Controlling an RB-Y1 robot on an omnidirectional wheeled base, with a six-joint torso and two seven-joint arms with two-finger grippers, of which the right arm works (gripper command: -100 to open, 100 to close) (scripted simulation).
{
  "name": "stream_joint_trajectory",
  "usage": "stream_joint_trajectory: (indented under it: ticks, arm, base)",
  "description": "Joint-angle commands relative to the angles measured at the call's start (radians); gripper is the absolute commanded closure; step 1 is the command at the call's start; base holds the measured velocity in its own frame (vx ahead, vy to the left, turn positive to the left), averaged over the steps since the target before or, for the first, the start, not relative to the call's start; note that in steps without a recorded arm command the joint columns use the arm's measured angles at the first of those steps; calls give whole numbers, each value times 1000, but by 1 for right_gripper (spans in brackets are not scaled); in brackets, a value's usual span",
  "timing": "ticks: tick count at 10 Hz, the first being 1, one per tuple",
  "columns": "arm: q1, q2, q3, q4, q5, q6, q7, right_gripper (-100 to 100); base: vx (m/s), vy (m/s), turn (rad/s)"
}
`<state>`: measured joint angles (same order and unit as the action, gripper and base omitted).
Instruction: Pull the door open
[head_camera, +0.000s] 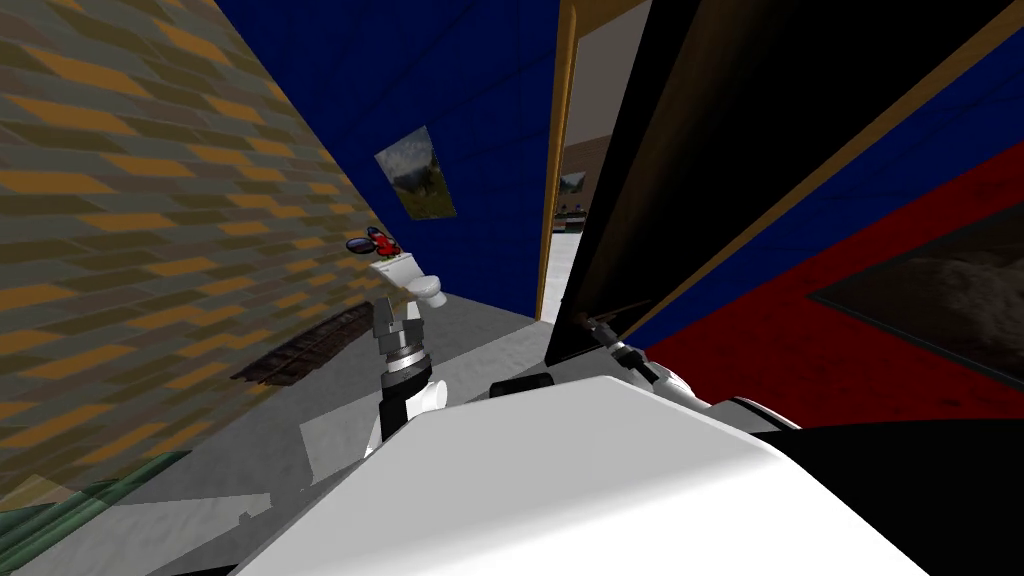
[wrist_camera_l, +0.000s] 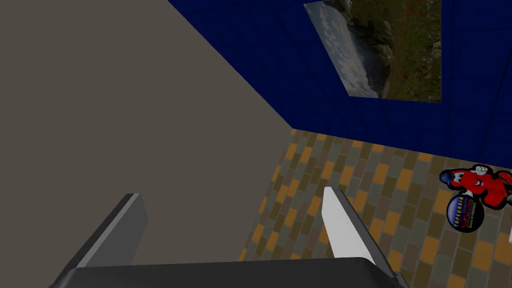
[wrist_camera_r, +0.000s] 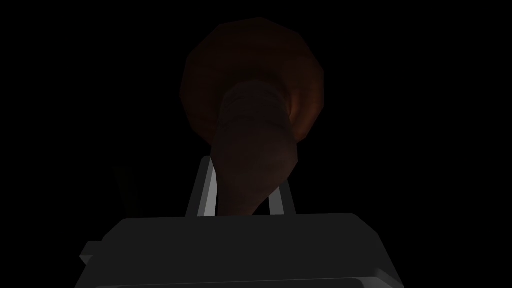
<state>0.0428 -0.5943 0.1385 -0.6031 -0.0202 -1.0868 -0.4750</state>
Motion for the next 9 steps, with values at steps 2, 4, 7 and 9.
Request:
stream_joint_trajectory:
  ticks: [2, 4, 7, 9]
  arm:
    - [4, -9, 6, 33, 1, -49, -6, 100]
    - [11, -15, 9, 43, 1, -71, -10, 100]
    - [24, -27, 13, 60, 0, -110, -18, 100]
    - [31, -28, 14, 52, 0, -106, -20, 100]
  base:
    - [-198, -92, 163]
    - [-202, -101, 164]
    - [-200, -94, 172]
    - [-136, -58, 93]
